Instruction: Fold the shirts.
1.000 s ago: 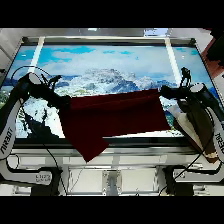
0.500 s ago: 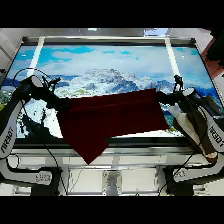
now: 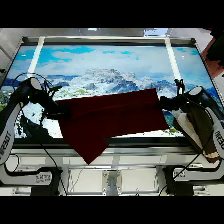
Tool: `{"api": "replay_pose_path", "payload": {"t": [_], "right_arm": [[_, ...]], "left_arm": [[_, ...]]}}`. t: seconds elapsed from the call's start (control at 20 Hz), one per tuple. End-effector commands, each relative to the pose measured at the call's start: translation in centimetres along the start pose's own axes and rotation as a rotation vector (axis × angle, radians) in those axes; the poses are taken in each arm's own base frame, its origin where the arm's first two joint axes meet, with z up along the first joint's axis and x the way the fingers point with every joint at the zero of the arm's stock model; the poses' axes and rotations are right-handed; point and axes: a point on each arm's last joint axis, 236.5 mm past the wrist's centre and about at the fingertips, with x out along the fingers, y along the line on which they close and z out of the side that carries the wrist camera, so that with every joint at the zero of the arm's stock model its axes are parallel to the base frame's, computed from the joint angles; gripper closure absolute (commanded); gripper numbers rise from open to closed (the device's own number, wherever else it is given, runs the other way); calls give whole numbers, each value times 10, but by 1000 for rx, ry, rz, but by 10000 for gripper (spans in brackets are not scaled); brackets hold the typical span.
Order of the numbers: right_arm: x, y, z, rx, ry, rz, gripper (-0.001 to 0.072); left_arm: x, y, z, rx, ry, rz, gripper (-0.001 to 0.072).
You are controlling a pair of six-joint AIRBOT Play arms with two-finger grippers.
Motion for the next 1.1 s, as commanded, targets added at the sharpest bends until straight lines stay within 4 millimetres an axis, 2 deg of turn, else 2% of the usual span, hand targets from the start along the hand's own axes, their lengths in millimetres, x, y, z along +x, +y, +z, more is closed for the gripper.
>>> {"api": "replay_pose_path", "payload": {"t": [0.0,0.05,0.15,0.25,0.3,0.45,0.55,0.7,0.8,0.95,1.0,1.05], "right_arm": [[-53,-34,-33,6,71,-124,363],[-67,-40,-34,11,48,-144,363],[-87,-39,-29,27,-15,-141,363],[-90,-29,-27,35,-36,-103,363],[-89,-21,-25,35,-42,-71,363],[-87,2,-20,1,-61,8,363],[-86,11,-18,-14,-68,36,364],[-86,12,-17,-12,-71,45,363],[-86,13,-17,-12,-71,45,363],[-86,13,-17,-12,-72,46,364],[-86,13,-17,-11,-72,49,364],[-86,14,-17,-11,-72,50,374]], "left_arm": [[9,-8,-45,-3,-29,-4,1],[20,-13,-68,-15,-18,-25,1],[51,-32,-112,-56,9,-122,1],[77,-55,-138,-114,38,-242,1],[87,-59,-145,-142,53,-273,1],[111,-49,-142,-246,9,-254,4],[116,-45,-137,-268,-21,-250,4],[115,-43,-115,-314,-111,-258,5],[109,-53,-97,-353,-178,-319,6],[111,-57,-89,-335,-214,-306,21],[113,-61,-89,-319,-213,-298,116],[116,-65,-90,-308,-209,-293,281]]}}
